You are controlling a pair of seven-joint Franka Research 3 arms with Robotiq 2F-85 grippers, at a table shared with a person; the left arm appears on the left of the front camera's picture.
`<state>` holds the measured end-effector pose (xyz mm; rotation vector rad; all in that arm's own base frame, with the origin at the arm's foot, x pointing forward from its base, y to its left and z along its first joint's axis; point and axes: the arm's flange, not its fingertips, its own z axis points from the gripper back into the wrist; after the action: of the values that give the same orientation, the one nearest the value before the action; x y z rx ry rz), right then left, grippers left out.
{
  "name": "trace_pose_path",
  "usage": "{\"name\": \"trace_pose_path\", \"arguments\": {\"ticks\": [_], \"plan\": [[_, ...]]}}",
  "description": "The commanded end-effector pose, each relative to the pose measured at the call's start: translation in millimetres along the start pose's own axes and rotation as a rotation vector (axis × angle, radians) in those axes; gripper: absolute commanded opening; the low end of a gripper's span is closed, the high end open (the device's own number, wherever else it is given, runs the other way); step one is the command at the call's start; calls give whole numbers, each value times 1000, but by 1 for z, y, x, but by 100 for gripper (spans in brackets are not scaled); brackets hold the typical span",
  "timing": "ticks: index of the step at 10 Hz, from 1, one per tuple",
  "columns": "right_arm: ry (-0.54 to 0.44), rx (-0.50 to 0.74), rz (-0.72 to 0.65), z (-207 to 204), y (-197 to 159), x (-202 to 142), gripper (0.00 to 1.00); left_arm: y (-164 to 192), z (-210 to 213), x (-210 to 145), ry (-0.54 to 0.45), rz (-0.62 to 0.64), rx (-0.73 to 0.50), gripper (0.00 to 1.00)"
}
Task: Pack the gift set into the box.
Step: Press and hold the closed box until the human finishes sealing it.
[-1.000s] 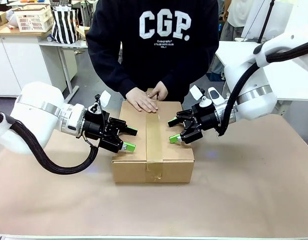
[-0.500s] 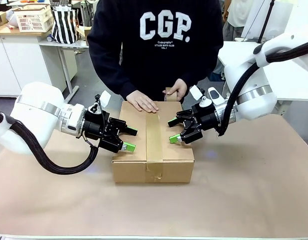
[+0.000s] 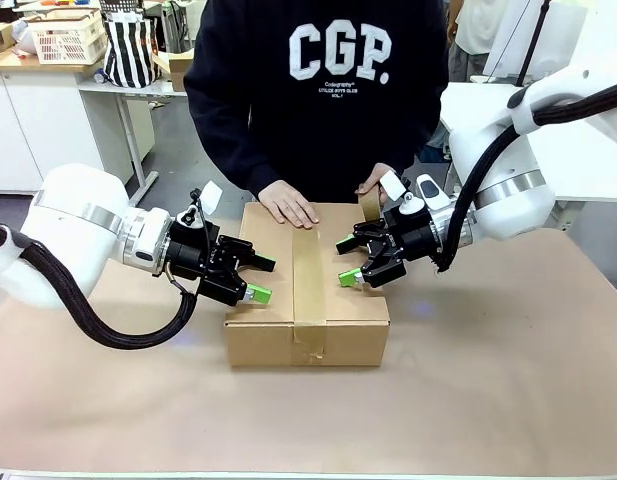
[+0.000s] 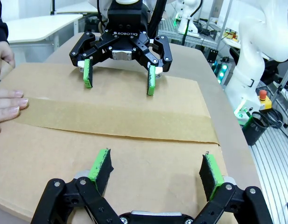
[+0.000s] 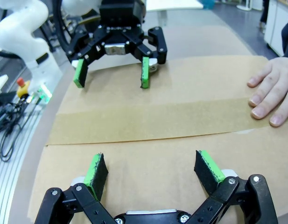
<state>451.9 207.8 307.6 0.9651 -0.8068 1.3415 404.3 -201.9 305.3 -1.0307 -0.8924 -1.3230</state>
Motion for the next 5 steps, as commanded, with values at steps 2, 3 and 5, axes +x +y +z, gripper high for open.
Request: {"name": "trace_pose_path", "arguments": {"ticks": [2,3,5], "plan": [[6,-3,-4,-1,2,-4,100,0,0,-2,3,4,2,100],[6,-3,-4,-1,2,-4,100,0,0,-2,3,4,2,100],[6,-3,-4,-1,2,-4,100,0,0,-2,3,4,2,100]]}}
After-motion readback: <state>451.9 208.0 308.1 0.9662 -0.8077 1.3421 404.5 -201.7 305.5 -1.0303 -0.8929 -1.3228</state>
